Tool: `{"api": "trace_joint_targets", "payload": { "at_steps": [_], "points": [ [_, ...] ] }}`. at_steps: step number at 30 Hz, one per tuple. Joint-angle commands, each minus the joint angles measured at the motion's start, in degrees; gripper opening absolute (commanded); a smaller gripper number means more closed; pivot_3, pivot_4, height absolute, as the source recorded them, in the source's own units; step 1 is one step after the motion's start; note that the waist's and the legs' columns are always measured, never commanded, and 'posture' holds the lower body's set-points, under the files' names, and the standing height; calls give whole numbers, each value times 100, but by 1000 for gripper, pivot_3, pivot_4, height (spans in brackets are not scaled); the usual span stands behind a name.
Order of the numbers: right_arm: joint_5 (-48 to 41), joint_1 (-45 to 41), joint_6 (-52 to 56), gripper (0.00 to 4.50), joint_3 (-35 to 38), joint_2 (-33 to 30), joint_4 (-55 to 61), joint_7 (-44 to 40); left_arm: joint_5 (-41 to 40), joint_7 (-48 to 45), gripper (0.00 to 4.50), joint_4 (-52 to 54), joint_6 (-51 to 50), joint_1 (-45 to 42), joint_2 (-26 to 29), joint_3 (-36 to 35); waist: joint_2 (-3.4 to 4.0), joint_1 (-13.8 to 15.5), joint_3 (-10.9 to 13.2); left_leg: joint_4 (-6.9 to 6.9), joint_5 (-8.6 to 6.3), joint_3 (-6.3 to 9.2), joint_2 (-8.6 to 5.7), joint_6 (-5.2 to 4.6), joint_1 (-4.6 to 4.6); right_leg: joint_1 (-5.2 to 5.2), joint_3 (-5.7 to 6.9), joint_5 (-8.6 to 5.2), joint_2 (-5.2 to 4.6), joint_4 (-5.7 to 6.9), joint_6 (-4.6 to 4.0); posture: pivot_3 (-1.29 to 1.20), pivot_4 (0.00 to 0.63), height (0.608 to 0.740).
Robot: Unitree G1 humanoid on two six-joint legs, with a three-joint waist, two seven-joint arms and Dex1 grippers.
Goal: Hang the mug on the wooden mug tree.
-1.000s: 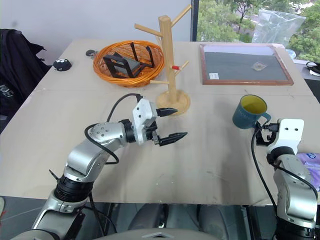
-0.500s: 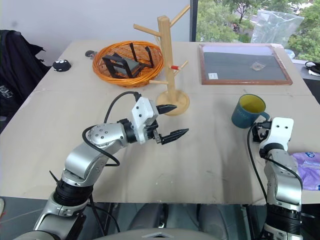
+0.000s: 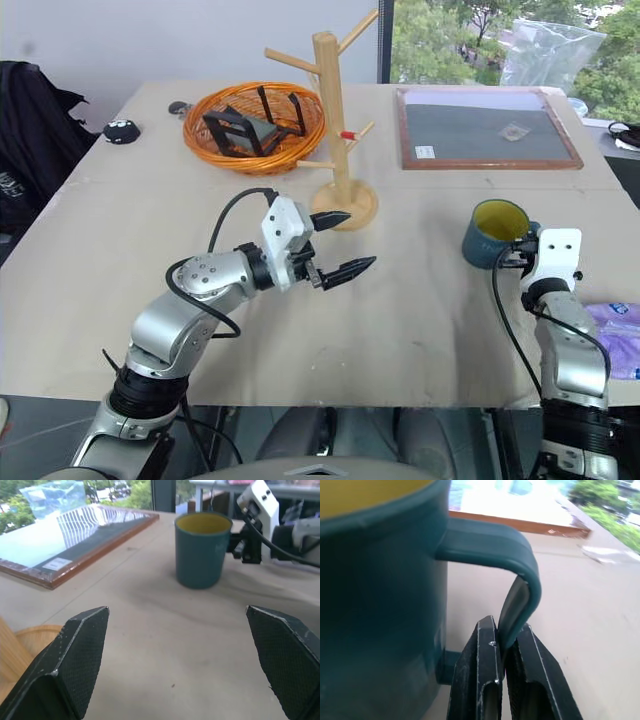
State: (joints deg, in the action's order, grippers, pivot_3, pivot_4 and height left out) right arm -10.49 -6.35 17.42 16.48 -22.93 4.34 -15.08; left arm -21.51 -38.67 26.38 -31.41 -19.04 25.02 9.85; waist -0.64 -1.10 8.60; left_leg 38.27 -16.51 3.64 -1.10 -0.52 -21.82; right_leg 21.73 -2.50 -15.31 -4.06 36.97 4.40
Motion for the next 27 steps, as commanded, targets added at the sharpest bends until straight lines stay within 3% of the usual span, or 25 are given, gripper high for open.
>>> {"api": "trace_joint_targets", "payload": {
  "at_steps": [1,5,10,17,23,27],
  "points": [
    [-691,-417,475,28,-251,-869,843,-1395,-203,-130,4500,136,288,336,96,-407,4,-35,3,-2,0,-6,0,-1,3,0,-5,0,0,1,0,0,150,740],
    [-1310,-1520,1510,28,-757,-1802,1330,-2445,-757,-299,4500,135,594,736,-22,-1070,8,-135,8,0,-14,-2,17,-25,2,0,-2,0,2,0,0,0,150,740],
    [-1438,-3345,2381,28,-1809,-2156,1164,-3263,-1279,-373,4500,-67,1166,1072,-296,-1838,0,-75,6,0,-15,17,27,-25,-2,-3,18,0,1,-9,-2,0,150,740],
    [-1268,-5445,3450,28,-2603,-1312,-3,-3108,-1438,-270,4500,-11,1867,1372,-452,-2427,-12,28,8,2,0,15,21,1,-27,21,17,2,-10,-14,-2,0,150,740],
    [-1048,-5999,3540,28,-2957,-907,-752,-3269,-1656,-96,4500,273,2014,1758,-519,-2564,-19,23,4,9,0,17,14,2,-100,96,20,3,-21,-1,-2,0,150,740],
    [-900,-6197,3515,28,-3151,-795,-1055,-3470,-1722,-8,4500,358,2059,1933,-528,-2590,-19,17,4,4,1,14,13,3,-102,103,21,3,-22,2,-2,0,150,740]
  ]
}}
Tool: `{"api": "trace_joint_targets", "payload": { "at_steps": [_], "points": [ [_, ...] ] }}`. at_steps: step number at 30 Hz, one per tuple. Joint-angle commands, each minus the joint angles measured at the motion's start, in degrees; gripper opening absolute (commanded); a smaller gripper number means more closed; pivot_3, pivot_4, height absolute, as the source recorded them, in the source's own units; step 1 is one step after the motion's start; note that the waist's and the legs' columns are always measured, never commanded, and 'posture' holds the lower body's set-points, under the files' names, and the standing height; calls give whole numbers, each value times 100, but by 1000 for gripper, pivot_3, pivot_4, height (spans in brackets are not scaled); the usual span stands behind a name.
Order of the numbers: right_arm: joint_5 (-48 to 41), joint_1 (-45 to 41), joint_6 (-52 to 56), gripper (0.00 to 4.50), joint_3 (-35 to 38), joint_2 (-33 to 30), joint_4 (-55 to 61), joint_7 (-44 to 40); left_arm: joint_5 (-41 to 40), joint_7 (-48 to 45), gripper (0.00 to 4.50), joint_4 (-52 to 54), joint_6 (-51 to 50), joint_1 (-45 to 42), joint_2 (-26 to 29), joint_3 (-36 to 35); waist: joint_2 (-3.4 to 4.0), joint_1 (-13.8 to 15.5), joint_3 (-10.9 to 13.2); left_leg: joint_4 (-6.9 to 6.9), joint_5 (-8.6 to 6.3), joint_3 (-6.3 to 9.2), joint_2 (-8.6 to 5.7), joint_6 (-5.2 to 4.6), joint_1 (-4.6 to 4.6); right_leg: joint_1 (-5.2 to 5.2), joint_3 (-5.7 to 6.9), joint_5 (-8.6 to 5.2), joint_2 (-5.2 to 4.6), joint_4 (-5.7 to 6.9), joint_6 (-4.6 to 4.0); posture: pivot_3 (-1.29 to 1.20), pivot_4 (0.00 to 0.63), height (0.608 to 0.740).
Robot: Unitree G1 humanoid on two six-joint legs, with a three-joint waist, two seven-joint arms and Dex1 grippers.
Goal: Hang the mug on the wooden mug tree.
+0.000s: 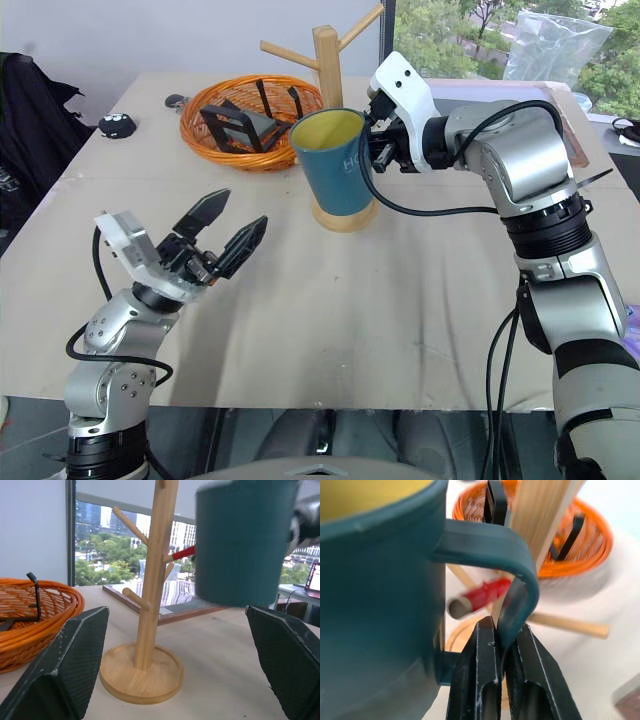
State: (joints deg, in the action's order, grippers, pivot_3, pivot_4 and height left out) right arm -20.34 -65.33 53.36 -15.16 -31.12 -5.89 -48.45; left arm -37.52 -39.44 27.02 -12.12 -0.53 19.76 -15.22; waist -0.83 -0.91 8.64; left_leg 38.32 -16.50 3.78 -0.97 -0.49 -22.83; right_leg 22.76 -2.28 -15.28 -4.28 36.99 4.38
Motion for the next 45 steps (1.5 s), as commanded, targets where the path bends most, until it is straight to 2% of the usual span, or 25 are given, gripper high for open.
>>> {"api": "trace_joint_targets", "payload": {
  "at_steps": [1,10,13,18,19,25,28,32,35,37,42,43,44,45],
  "points": [
    [148,-340,-86,28,-63,49,-110,-166,-104,68,4500,303,156,123,1,-55,0,-8,0,0,0,0,0,0,0,0,0,0,0,0,0,0,150,740],
    [718,-527,-498,28,-286,358,-667,-101,-43,97,4500,226,259,140,-2,157,0,-13,0,1,0,-2,-17,0,1,0,-1,0,5,3,0,0,150,740],
    [845,-541,-643,879,-231,447,-779,-27,-57,82,4500,174,257,59,34,200,0,-26,0,-1,0,-2,-18,1,1,2,-1,0,5,4,0,0,150,740],
    [850,-519,-653,3277,-18,409,-684,-20,-89,46,4500,127,238,-7,76,211,0,-29,0,-1,1,-3,-19,1,1,2,-1,0,4,3,0,0,150,740],
    [825,-534,-639,3525,46,347,-659,-45,-89,40,4500,118,234,-20,81,218,0,-26,0,-1,1,-3,-19,1,1,2,-1,0,4,3,0,0,150,740],
    [622,-677,-557,3525,500,-218,-608,-415,-82,-14,4500,60,178,-79,142,266,0,-1,0,1,0,-2,-22,0,1,0,-1,0,3,3,0,0,150,740],
    [227,-372,-191,3525,851,-686,-107,-775,-41,-26,4500,35,57,-73,222,350,1,1,1,-1,0,-2,-22,0,1,0,-1,0,3,2,0,0,150,740],
    [-564,706,462,3525,1505,-1161,991,-1030,27,-64,4500,76,-86,84,366,477,-4,12,-2,-8,-1,1,-19,-2,0,-2,1,0,2,-5,0,0,150,740],
    [-1053,2428,273,3525,2329,-1218,2069,-1031,212,-92,4500,110,-170,374,526,579,-8,18,-5,-6,-2,1,-12,-3,0,-6,0,0,1,-6,0,0,150,740],
    [-1053,3639,-175,3525,2694,-1188,2582,-974,317,-52,4500,129,-211,561,603,629,-8,49,-5,-6,-2,-1,-6,-3,0,-6,-2,0,1,-3,0,0,150,740],
    [-743,6504,-2101,3525,3255,-147,2958,-616,801,7,4500,121,-251,1201,811,809,-18,34,-16,2,-8,-5,-2,-18,17,-21,-5,0,13,6,1,0,150,740],
    [-678,6871,-2542,3933,3303,137,2834,-531,980,79,4500,96,-269,1339,856,865,-11,9,-12,-1,-14,-4,7,-28,23,-25,-5,0,15,7,1,0,150,740],
    [-669,7165,-2873,4021,3335,352,2696,-535,1163,139,4500,54,-284,1459,906,927,-7,1,-12,1,-15,-14,9,-29,32,-27,-14,1,15,12,1,0,150,740],
    [-647,7362,-3253,4421,3357,509,2533,-584,1316,180,4500,20,-299,1554,950,987,-8,-12,-8,-2,-16,-19,6,-30,51,-40,-20,1,15,18,1,0,150,740]
  ]
}}
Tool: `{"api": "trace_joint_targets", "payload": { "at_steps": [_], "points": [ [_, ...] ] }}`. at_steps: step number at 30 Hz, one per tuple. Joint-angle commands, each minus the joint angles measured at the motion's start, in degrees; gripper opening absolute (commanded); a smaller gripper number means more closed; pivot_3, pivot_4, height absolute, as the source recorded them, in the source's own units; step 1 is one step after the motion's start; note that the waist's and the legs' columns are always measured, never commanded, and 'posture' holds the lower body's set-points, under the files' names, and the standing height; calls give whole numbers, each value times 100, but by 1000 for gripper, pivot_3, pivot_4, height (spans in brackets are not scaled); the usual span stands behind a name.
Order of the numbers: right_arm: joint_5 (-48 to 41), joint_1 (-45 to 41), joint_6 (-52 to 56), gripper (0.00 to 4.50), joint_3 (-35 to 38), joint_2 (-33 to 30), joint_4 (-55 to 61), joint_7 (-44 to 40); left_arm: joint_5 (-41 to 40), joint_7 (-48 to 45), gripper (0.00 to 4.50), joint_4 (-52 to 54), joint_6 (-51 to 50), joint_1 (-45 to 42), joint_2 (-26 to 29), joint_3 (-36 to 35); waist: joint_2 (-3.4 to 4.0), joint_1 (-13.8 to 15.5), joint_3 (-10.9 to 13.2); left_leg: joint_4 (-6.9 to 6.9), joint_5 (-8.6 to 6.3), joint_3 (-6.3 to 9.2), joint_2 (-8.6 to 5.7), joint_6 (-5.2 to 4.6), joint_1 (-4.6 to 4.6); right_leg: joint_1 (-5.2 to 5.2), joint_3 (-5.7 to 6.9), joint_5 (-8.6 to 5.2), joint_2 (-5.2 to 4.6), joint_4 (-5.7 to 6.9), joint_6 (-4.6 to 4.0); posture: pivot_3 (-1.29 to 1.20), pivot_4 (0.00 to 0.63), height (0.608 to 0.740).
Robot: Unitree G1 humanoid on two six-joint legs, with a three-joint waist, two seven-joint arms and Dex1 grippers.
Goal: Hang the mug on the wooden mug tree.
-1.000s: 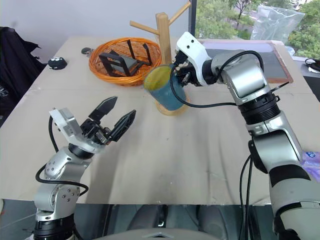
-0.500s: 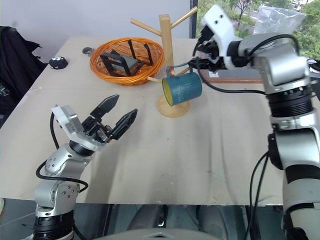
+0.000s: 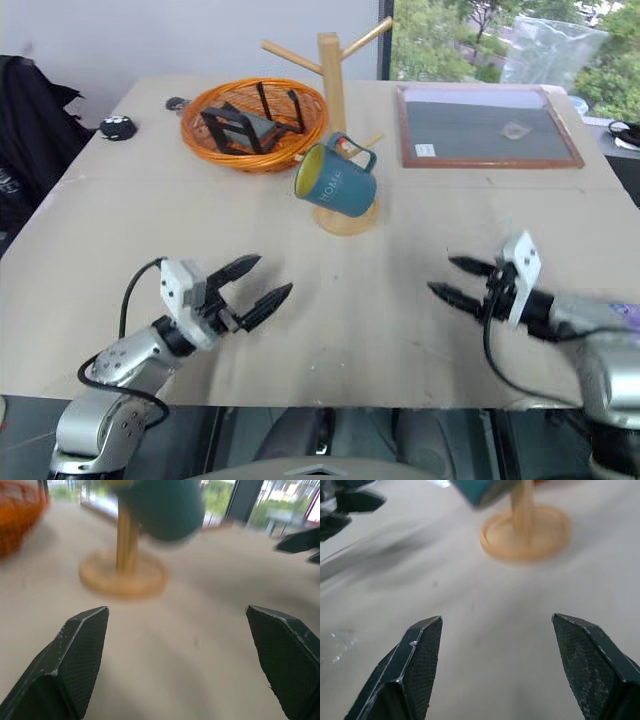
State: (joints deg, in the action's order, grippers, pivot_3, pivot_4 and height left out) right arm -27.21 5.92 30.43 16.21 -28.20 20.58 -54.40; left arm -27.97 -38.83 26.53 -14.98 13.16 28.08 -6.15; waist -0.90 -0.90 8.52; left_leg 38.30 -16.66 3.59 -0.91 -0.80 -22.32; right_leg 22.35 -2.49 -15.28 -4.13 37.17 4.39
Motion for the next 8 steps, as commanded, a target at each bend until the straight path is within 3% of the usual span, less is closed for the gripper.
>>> {"api": "trace_joint_targets", "payload": {
  "at_steps": [1,3,8],
  "points": [
    [147,373,-1340,4421,218,339,-281,28,480,155,4500,41,-26,250,153,124,6,-25,9,0,-1,-5,2,0,18,-17,-2,0,3,-1,0,0,150,740],
    [308,572,-1892,4421,102,453,-513,-13,643,190,4500,-11,-28,327,194,188,9,-26,10,-10,-3,-9,6,-2,82,-83,-3,-3,7,-17,-2,0,150,740],
    [494,695,-2589,4421,-161,604,-933,67,844,166,4500,-95,-48,350,228,278,5,-4,7,-9,-2,-1,10,-1,86,-84,2,-3,10,-20,-3,0,150,740]
  ]
}}
